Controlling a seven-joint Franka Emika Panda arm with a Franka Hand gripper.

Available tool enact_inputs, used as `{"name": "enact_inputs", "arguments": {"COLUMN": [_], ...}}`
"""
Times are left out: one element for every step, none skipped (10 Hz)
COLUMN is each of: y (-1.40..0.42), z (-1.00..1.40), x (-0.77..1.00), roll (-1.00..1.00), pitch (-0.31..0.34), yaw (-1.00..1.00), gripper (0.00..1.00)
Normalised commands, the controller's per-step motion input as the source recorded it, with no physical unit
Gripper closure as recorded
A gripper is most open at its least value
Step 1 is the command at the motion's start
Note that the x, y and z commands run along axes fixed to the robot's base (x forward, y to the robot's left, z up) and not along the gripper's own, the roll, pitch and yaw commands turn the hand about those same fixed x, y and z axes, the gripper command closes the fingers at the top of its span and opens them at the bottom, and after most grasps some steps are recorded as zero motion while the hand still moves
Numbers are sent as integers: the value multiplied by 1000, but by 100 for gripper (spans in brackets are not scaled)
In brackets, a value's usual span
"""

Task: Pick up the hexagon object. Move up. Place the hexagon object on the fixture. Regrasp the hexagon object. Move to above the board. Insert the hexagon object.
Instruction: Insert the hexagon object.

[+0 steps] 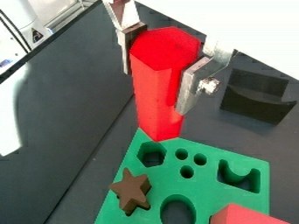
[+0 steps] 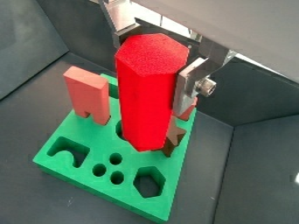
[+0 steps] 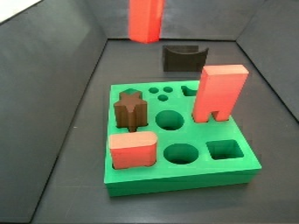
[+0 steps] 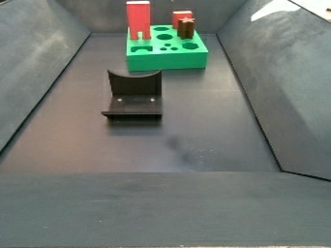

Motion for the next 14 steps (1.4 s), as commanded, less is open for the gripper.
{"name": "enact_inputs", "arguments": {"y": [51,49,71,23,11,80,80,80,94,0,0,0,0,0], "z": [-597,-486,-531,-431,-469,-583,-577,-531,-546,-146,0,-271,-471,-403], "x": [-89,-103,-66,-154,-151,-106,-137,-206,-240,-54,0,-77,-120,-100], "roll": [-219,-150,-143,-77,-96,-214,-209,-176,-181,-43,0,24,27,20], "pitch": [-184,-136,-146,-110,-120,-201,-210,-210,-223,-84,-26,-21,-50,-44], "yaw": [-186,-106,-143,-100,-120,-160,-149,-140,-154,-37,0,0,0,0], "gripper": [100,100,100,100,100,100,100,100,100,100,100,100,100,100]}}
